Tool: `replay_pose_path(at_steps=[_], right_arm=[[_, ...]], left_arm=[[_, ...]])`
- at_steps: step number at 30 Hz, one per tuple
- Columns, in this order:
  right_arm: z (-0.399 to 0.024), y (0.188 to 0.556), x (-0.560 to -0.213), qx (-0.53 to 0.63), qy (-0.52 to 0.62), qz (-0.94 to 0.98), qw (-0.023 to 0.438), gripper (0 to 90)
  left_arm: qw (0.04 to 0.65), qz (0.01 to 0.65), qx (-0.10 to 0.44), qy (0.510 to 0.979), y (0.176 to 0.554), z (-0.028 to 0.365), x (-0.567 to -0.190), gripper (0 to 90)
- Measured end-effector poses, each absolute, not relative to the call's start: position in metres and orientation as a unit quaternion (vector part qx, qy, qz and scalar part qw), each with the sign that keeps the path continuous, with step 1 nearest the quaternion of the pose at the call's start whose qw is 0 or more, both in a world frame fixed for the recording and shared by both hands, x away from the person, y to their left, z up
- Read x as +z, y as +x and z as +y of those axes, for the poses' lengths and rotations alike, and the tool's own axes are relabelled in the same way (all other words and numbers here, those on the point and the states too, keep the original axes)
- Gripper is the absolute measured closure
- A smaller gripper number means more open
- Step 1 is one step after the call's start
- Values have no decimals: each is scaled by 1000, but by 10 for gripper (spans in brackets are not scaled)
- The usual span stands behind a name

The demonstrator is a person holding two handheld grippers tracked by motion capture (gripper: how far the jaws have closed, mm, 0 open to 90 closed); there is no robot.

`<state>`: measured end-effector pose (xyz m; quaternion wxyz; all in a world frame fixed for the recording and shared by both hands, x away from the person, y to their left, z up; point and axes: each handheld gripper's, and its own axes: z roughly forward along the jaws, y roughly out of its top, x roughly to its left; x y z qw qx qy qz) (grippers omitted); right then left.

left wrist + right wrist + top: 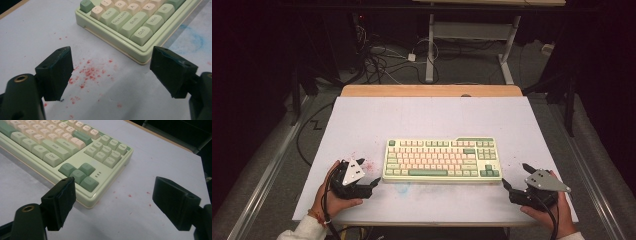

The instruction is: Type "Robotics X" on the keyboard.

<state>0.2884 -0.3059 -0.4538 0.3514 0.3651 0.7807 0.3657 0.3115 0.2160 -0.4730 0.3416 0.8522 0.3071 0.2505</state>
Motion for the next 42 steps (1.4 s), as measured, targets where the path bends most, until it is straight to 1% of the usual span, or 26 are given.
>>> replay_pose_path(at_steps=[5, 9, 10, 13, 17, 19, 21, 23, 24, 26, 31, 32, 33, 35, 36, 42], right_arm=[[-307, 288, -454, 364, 365, 781, 352, 196], [-308, 287, -451, 374, 357, 783, 345, 222], [-308, 288, -451, 379, 351, 786, 338, 246], [-309, 289, -448, 383, 355, 784, 336, 311], [-309, 292, -440, 391, 360, 778, 336, 415], [-308, 294, -436, 394, 358, 776, 339, 450], [-307, 297, -431, 399, 357, 776, 333, 514], [-304, 300, -429, 400, 356, 777, 329, 522], [-302, 301, -428, 400, 356, 779, 327, 596], [-298, 304, -426, 396, 349, 785, 324, 644], [-288, 309, -423, 399, 333, 797, 307, 800], [-288, 309, -423, 399, 333, 797, 307, 800], [-284, 311, -423, 399, 330, 801, 299, 857], [-281, 314, -422, 398, 326, 805, 295, 895], [-280, 315, -422, 397, 323, 808, 293, 900], [-269, 323, -422, 393, 312, 819, 278, 900]], left_arm=[[342, 304, 250, 853, 309, 215, -473, 175], [340, 305, 251, 854, 308, 217, -474, 174], [339, 306, 251, 853, 308, 218, -474, 175], [338, 306, 251, 854, 307, 217, -474, 175], [336, 303, 251, 856, 306, 217, -475, 175], [334, 305, 252, 856, 306, 217, -475, 175], [336, 306, 251, 854, 306, 217, -475, 175], [336, 307, 251, 854, 306, 217, -475, 176], [335, 306, 251, 855, 306, 217, -475, 176], [333, 306, 250, 856, 306, 216, -475, 176], [333, 307, 248, 856, 307, 215, -476, 178], [333, 307, 248, 856, 307, 215, -476, 178], [332, 307, 249, 856, 306, 215, -476, 179], [330, 307, 251, 857, 307, 215, -476, 181], [330, 307, 250, 857, 307, 215, -476, 184], [326, 307, 250, 858, 307, 215, -477, 188]])
